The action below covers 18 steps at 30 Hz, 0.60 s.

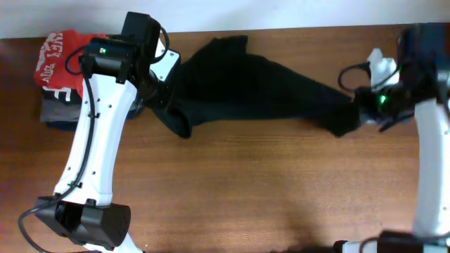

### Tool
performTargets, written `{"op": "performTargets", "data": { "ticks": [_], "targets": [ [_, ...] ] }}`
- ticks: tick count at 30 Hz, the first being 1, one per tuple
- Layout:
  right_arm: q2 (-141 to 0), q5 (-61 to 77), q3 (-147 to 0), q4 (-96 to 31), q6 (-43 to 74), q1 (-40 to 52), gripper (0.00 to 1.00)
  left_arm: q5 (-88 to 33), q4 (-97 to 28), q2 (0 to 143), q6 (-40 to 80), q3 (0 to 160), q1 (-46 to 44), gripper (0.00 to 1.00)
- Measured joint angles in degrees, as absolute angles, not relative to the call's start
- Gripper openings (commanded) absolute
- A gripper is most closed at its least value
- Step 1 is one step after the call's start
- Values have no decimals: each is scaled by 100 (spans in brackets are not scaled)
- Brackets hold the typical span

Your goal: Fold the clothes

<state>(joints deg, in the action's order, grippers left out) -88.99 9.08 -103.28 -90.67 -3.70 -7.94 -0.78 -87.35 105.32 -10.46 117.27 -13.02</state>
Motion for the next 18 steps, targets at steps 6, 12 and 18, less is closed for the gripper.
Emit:
{"op": "performTargets", "data": {
  "ticks": [6, 12, 18],
  "targets": [
    [-8305, 895, -8394, -8536, -139, -899, 4, -344, -8726, 10532, -1017, 10925, -1323, 1],
    [-7856, 978, -6987, -8392, 137, -904, 4, -276, -8698, 10534, -1004, 10160, -1306, 1],
    [-7126, 1024, -6377, -8396, 757, -904, 4, -150, -8449, 10534, -1002, 10090, -1133, 1]
  ]
}}
